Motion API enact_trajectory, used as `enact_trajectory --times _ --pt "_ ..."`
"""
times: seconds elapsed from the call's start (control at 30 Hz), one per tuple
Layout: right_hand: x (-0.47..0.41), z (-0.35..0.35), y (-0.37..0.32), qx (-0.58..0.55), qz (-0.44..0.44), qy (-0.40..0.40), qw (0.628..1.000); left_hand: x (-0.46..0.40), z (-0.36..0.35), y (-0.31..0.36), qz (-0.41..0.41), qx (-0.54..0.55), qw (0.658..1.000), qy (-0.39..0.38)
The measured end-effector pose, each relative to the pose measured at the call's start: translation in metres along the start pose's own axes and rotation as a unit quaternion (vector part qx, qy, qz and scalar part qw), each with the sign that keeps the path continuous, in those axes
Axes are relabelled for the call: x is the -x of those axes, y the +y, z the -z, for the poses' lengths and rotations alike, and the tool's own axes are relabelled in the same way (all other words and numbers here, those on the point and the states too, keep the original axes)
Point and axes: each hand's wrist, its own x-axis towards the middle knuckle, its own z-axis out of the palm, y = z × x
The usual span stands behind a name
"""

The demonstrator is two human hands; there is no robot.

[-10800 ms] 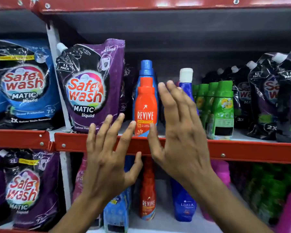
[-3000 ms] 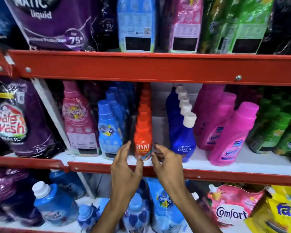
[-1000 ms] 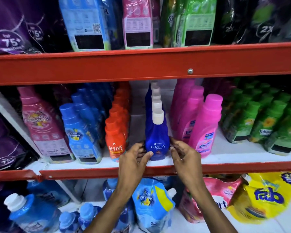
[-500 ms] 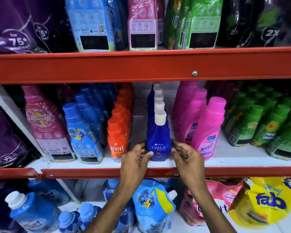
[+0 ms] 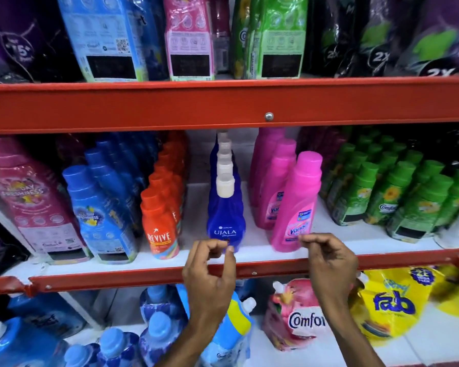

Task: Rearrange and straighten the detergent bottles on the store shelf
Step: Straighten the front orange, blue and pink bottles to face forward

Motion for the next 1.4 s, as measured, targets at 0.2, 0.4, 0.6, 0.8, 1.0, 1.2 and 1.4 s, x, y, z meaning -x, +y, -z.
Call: enact_trajectory --times 0.2,0.4,0.6,0.8,1.0,1.2,1.4 --pt "-0.051 0.024 0.015 0.141 -0.039 -0.124 0.981 0.001 -0.054 0.024 0.031 -0.009 0.989 -0.144" --pt "-0.063 0.026 0.011 0.206 0.003 -0.251 0.946 -0.001 -0.082 0.021 -0.003 -0.089 0.979 -0.182" --pt "-0.066 0.029 0.013 0.141 -0.037 -0.272 0.951 -0.001 -0.084 0.016 0.002 -0.126 0.976 -0.178" --pt "-0.065 0.031 0.014 0.121 -0.036 -0.286 0.95 0.0 -0.084 0.018 -0.003 -0.127 0.976 -0.175" --pt "-0.066 0.03 0.019 0.102 -0.044 -0.291 0.95 0.001 -0.084 0.017 -0.005 -0.131 0.976 -0.173" --pt "-0.067 0.03 0.021 0.078 -0.058 -0.304 0.948 0.001 -0.084 0.016 -0.001 -0.137 0.976 -0.171" --pt "-0.067 0.029 0.021 0.06 -0.076 -0.313 0.945 0.002 -0.083 0.016 0.021 -0.141 0.974 -0.174"
